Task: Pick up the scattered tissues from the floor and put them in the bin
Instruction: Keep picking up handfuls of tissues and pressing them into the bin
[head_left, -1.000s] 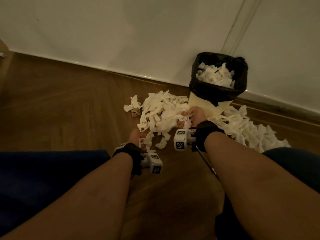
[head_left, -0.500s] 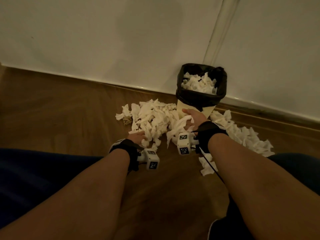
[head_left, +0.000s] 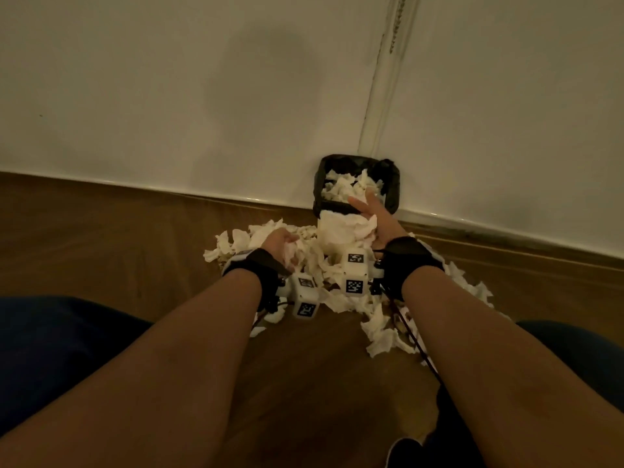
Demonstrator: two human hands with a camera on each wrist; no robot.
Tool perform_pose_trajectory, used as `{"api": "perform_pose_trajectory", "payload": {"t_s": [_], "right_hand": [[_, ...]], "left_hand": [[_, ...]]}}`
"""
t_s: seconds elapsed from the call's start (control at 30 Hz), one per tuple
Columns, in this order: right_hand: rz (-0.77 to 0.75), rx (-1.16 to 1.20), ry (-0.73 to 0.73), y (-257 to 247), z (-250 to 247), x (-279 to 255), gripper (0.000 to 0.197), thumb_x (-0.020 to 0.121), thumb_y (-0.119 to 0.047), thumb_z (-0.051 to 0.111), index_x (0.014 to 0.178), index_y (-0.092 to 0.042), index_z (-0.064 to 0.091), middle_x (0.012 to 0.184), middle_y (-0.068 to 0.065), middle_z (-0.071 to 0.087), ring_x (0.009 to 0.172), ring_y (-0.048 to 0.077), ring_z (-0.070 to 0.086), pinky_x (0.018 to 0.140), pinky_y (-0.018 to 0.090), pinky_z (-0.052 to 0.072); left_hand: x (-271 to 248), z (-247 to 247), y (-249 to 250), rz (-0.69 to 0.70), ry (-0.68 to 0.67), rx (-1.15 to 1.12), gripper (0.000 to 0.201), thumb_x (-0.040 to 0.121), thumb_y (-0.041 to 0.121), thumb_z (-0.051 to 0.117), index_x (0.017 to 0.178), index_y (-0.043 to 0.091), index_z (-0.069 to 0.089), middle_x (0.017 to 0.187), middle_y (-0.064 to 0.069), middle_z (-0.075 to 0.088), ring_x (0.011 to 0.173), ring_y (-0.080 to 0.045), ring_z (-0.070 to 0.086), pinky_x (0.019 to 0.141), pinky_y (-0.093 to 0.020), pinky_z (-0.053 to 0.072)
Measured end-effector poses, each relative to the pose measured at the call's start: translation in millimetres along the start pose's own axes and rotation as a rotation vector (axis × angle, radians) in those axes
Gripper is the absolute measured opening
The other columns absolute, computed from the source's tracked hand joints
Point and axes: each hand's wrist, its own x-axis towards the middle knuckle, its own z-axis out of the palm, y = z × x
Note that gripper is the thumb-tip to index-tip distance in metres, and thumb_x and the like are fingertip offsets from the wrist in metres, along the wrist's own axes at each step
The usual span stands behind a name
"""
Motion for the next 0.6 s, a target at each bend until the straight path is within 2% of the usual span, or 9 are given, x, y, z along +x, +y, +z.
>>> {"api": "perform_pose_trajectory", "payload": {"t_s": [0.07,0.1,0.17,0.27,0.37,0.43,0.5,0.57,0.6], "right_hand": [[-0.04,0.074,-0.032,-15.3,-3.2,-3.7,0.058,0.093,-0.055,0.04,0.137,-0.017,0.045,0.09,0.002,0.064,0.076,0.014,0.067,0.062,0.023,0.055],[-0.064,0.09,-0.038,-23.7,-4.9,-5.7,0.058,0.093,-0.051,0.045,0.14,-0.016,0.041,0.091,0.003,0.066,0.078,0.015,0.066,0.07,0.024,0.055],[-0.107,0.013,-0.019,-40.6,-8.5,-7.4,0.054,0.095,-0.035,0.051,0.145,-0.021,0.033,0.119,0.009,0.059,0.104,0.021,0.061,0.094,0.032,0.048],[-0.185,0.196,-0.017,-70.2,-11.3,-4.6,0.057,0.098,-0.004,0.041,0.148,-0.024,0.024,0.122,0.018,0.053,0.077,0.016,0.067,0.069,0.024,0.055],[-0.227,0.466,-0.002,-98.1,-14.1,-7.6,0.048,0.1,-0.003,0.035,0.145,-0.02,0.031,0.154,0.019,0.014,0.123,0.031,0.049,0.091,0.03,0.049],[-0.24,0.532,0.021,-110.9,-18.5,-8.6,0.04,0.101,-0.006,0.036,0.14,-0.014,0.038,0.156,0.017,0.009,0.136,0.035,0.034,0.103,0.034,0.042],[-0.253,0.55,0.071,-119.3,-26.4,-6.9,0.027,0.1,-0.003,0.037,0.122,-0.006,0.051,0.142,0.021,0.035,0.126,0.033,0.047,0.091,0.028,0.052],[-0.238,0.443,0.151,-122.1,-32.7,-2.8,0.022,0.098,0.002,0.036,0.101,-0.007,0.055,0.095,0.019,0.063,0.082,0.022,0.068,0.057,0.02,0.057],[-0.211,0.375,0.19,-120.6,-34.2,2.3,0.023,0.098,0.001,0.035,0.092,-0.009,0.055,0.07,0.013,0.065,0.056,0.014,0.064,0.043,0.018,0.051]], "left_hand": [[-7.0,14.5,19.7,0.019,-0.008,0.017,0.045,0.095,0.005,0.028,0.138,0.011,0.041,0.141,-0.013,0.039,0.127,-0.037,0.041,0.102,-0.041,0.037],[-10.0,23.6,28.0,0.056,-0.007,0.058,0.051,0.095,-0.002,0.027,0.145,0.008,0.032,0.148,-0.015,0.032,0.134,-0.037,0.034,0.105,-0.042,0.035],[-15.3,38.8,42.1,0.172,0.0,0.141,0.051,0.096,-0.008,0.027,0.145,0.004,0.029,0.142,-0.021,0.041,0.118,-0.034,0.048,0.091,-0.039,0.044],[-13.3,56.2,61.1,0.311,-0.029,0.171,0.044,0.099,-0.003,0.024,0.141,0.005,0.035,0.084,-0.01,0.049,0.065,-0.018,0.041,0.058,-0.03,0.036],[-9.6,71.1,77.2,0.322,-0.057,0.185,0.031,0.1,0.001,0.026,0.12,0.01,0.048,0.077,-0.007,0.045,0.062,-0.014,0.041,0.051,-0.023,0.035],[-6.8,76.2,87.3,0.348,-0.074,0.204,0.024,0.1,0.001,0.031,0.09,0.008,0.051,0.076,-0.007,0.046,0.064,-0.015,0.047,0.048,-0.02,0.042],[0.0,79.3,93.9,0.359,-0.091,0.258,0.03,0.098,0.0,0.035,0.076,0.014,0.048,0.075,-0.006,0.046,0.066,-0.018,0.05,0.042,-0.021,0.047],[6.9,82.8,99.1,0.388,-0.096,0.33,0.028,0.098,0.003,0.034,0.08,0.017,0.049,0.077,-0.005,0.047,0.063,-0.018,0.05,0.037,-0.018,0.045],[12.1,84.5,101.2,0.41,-0.09,0.369,0.026,0.098,0.004,0.031,0.088,0.018,0.05,0.078,-0.004,0.046,0.06,-0.016,0.047,0.037,-0.018,0.042]]}}
